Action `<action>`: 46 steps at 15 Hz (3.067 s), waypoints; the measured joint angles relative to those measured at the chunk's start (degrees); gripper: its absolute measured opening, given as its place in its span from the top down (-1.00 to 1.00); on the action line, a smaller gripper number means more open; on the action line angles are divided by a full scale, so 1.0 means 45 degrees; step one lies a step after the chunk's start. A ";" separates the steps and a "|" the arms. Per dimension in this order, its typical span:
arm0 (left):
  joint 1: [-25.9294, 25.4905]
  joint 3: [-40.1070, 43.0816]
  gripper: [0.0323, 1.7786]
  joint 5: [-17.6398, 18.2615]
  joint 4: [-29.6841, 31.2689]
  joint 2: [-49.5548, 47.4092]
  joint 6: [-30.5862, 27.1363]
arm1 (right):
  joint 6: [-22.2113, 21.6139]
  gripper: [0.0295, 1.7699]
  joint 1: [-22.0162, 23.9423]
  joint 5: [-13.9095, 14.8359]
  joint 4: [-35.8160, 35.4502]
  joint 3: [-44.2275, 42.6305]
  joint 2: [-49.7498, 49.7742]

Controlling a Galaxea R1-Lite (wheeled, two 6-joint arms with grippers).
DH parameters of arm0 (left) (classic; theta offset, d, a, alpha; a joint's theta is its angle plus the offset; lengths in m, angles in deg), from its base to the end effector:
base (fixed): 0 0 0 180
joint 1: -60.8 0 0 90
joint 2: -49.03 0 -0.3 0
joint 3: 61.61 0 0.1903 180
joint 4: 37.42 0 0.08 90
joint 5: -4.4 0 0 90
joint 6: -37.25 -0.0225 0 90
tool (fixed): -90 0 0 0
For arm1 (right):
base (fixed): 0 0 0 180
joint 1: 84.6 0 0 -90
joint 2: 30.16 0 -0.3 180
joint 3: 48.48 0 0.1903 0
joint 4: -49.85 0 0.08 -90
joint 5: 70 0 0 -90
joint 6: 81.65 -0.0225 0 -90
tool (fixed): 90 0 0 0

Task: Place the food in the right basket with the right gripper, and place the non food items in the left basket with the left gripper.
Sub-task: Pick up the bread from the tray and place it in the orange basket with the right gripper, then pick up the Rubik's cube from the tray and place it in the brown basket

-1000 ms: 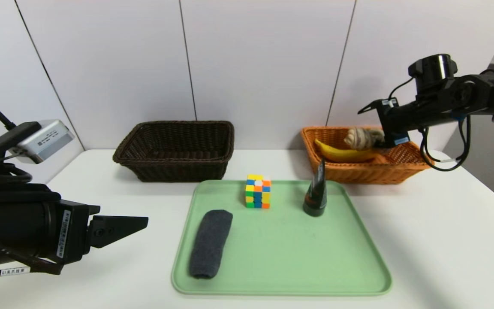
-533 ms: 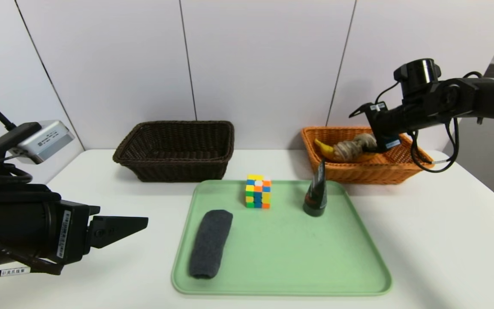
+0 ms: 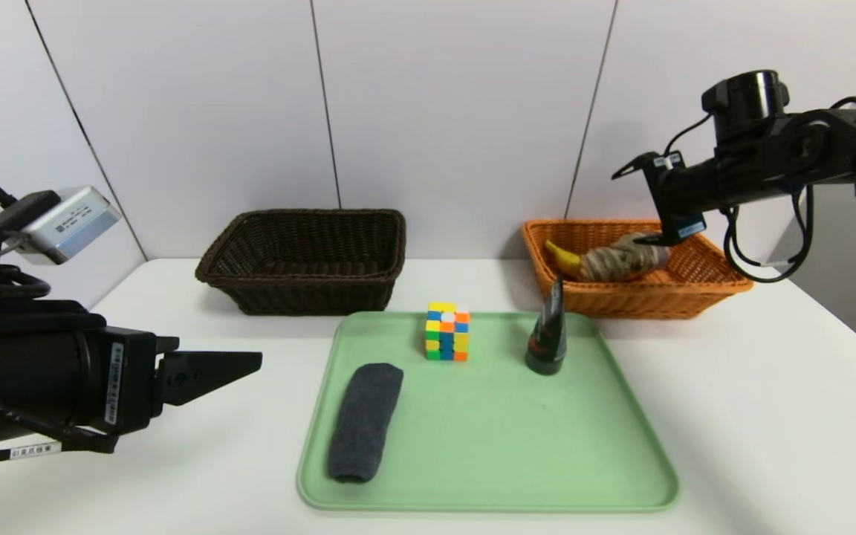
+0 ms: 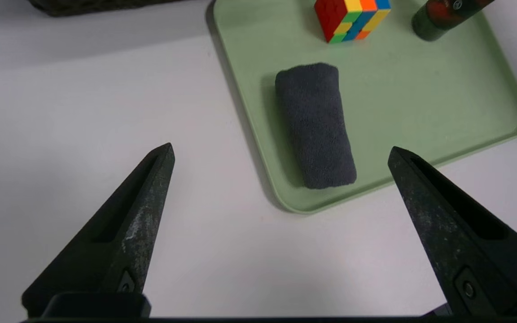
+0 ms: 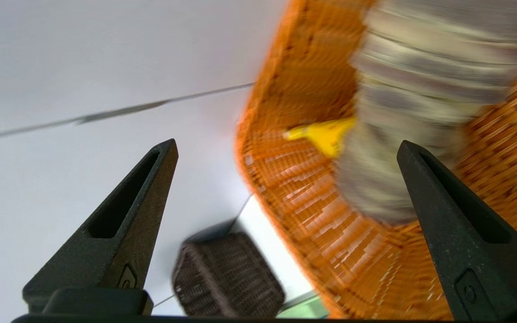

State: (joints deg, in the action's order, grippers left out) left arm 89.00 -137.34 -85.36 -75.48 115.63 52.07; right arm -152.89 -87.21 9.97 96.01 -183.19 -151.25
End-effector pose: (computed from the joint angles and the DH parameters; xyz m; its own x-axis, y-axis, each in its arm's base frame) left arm 0.1396 -0.0750 0.2559 0.7693 -0.4173 -0.4837 0.3509 0.9088 -0.2258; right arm 0.4254 0.0233 0.2468 0.8213 0.2118 -0.5297 0.4472 0.3374 0.8284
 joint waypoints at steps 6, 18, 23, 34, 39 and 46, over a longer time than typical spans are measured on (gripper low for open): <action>-0.0024 0.0306 -0.90 -0.0236 0.3031 0.0236 -0.0081 | 0.0398 -0.91 -0.0171 0.0076 0.1103 0.0030 0.2070; 0.0962 -0.0501 -0.90 -0.3023 0.3736 0.1501 -0.2175 | 0.5751 -0.92 -0.1601 0.1029 0.5629 0.1571 0.6770; 0.2235 -0.1531 -0.90 -0.3170 0.4673 0.3332 -0.2118 | 0.9701 -0.92 -0.1685 0.2712 0.4242 0.5543 0.9189; 0.5063 -0.6987 -0.90 -0.5903 0.3175 1.0075 0.0550 | 1.1703 -0.92 -0.1625 0.3348 -0.3283 1.2334 1.0481; 0.5432 -0.7737 -0.90 -0.6223 0.2704 1.1494 0.1306 | 1.4553 -0.92 -0.1598 0.2939 -0.8244 1.5214 1.0530; 0.5272 -0.7851 -0.90 -0.6851 0.2714 1.1993 0.1262 | 1.4602 -0.93 -0.1647 0.2901 -0.8306 1.5387 1.0573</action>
State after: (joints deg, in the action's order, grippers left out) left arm 112.72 -172.67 -116.19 -63.27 169.59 57.75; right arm -87.18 -94.62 23.02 58.64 -113.95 -103.67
